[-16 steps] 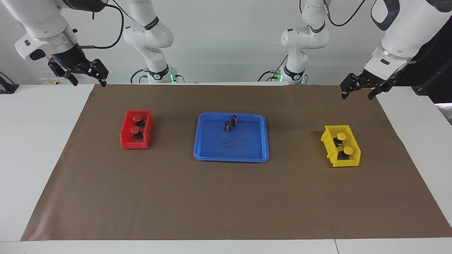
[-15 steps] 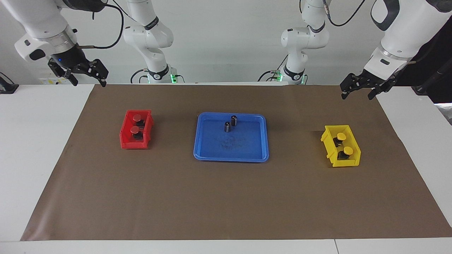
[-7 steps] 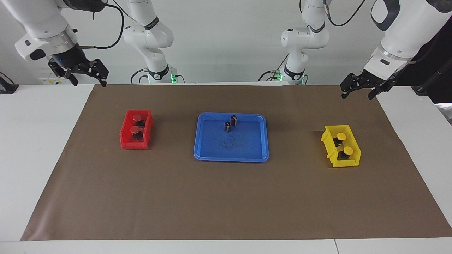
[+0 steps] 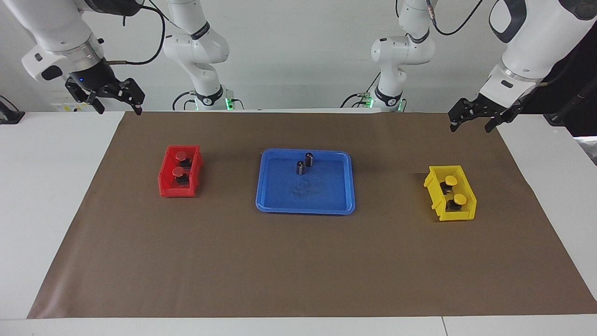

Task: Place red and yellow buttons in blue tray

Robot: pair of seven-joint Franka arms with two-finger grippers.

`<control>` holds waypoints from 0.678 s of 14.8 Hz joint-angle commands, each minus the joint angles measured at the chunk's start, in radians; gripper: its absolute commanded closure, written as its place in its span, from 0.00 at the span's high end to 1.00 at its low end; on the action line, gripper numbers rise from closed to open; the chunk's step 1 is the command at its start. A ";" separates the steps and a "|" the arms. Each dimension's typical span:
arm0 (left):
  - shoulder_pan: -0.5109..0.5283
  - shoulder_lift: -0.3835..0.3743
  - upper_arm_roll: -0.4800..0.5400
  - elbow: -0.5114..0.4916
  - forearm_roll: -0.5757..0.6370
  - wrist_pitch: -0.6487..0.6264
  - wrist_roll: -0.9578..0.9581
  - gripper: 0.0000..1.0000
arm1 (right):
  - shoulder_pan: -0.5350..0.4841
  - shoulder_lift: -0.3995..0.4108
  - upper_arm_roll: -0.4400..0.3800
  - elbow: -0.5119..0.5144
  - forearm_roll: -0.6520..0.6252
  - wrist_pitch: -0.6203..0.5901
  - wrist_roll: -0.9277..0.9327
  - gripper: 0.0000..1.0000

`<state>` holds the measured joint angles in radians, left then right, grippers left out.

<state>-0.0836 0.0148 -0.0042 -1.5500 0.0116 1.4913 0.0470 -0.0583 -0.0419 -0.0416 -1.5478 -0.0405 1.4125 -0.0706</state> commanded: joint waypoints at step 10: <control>0.008 -0.029 0.000 -0.028 -0.005 -0.008 0.008 1.00 | 0.012 -0.042 0.011 -0.090 0.004 0.035 -0.002 0.91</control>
<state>-0.0835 0.0137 -0.0040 -1.5506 0.0116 1.4907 0.0469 -0.0561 -0.0457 -0.0342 -1.5765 -0.0401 1.4156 -0.0706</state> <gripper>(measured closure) 0.000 0.013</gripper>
